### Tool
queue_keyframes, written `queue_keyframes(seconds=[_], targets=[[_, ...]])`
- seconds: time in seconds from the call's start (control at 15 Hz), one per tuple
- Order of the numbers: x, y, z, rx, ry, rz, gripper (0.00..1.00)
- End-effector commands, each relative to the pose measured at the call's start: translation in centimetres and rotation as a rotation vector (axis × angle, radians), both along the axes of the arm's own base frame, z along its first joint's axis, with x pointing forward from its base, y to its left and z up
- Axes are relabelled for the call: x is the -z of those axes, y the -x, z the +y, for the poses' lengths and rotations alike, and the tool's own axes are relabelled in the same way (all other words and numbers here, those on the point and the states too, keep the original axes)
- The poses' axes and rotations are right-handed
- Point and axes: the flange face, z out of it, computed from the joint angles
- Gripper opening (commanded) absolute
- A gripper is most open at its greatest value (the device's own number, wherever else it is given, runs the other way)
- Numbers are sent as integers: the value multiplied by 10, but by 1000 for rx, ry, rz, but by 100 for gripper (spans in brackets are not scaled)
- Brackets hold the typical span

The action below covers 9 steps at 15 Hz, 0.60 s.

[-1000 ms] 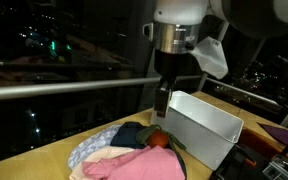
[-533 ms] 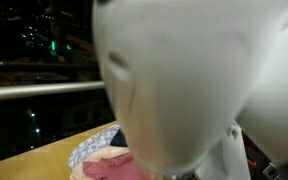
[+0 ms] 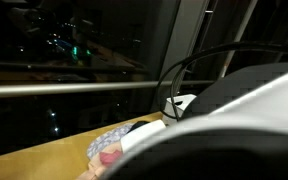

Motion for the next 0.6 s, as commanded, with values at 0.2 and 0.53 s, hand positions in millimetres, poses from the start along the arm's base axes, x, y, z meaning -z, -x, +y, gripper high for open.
queue_keyframes(seconds=[0.2,0.53], targets=[[-1,10,-16,10,34,-117,100],[-9,-9,-46,11,66,-175,100]])
